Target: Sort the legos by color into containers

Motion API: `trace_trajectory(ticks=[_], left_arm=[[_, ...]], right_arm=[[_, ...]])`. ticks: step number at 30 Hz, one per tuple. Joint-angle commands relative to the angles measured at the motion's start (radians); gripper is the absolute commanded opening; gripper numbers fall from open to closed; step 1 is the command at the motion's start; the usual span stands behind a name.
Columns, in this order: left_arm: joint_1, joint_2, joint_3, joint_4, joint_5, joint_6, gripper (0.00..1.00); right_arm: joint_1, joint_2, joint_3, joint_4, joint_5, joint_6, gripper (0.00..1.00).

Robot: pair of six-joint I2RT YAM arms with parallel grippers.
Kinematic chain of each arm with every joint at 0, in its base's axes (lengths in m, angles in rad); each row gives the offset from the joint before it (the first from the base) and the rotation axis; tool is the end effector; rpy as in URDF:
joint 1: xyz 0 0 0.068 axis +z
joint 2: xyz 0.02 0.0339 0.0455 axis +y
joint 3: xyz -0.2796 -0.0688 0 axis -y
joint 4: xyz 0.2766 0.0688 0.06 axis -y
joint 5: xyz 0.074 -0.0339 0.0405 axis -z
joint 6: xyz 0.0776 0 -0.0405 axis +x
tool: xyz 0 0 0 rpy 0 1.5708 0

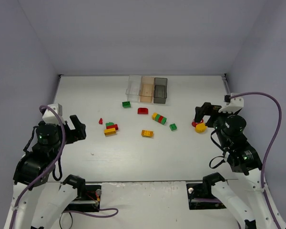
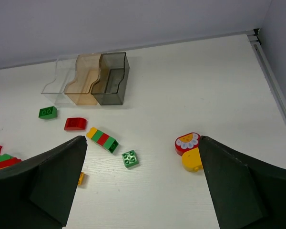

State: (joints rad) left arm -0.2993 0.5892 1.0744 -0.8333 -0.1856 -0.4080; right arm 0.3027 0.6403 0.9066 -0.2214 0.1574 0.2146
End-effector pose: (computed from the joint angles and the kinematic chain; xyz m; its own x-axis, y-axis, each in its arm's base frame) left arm 0.1432 -0.0292 0.3997 -0.3484 -0.3006 -0.8878 -0.0155 0.9489 -0.3152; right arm 0.1920 0.0472 0.4180 0.0110 0.2238 -0.9746 -0.1507 0.9639 0.2196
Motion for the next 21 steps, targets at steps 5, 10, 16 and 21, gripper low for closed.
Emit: trace_trajectory(ticks=[5, 10, 16, 21], left_arm=[[-0.003, 0.101, -0.01, 0.086, 0.116, 0.008, 0.85], [-0.003, 0.204, -0.01, 0.143, 0.135, -0.028, 0.85], [-0.001, 0.455, 0.024, 0.155, 0.097, -0.061, 0.77], [0.022, 0.707, 0.054, 0.217, 0.084, -0.046, 0.45]], right_arm=[[0.004, 0.054, 0.017, 0.037, 0.033, 0.049, 1.0], [0.004, 0.134, 0.026, 0.016, 0.013, 0.104, 1.0], [0.004, 0.232, 0.043, -0.004, -0.085, 0.1, 1.0], [0.004, 0.288, 0.043, -0.022, -0.246, 0.092, 1.0]])
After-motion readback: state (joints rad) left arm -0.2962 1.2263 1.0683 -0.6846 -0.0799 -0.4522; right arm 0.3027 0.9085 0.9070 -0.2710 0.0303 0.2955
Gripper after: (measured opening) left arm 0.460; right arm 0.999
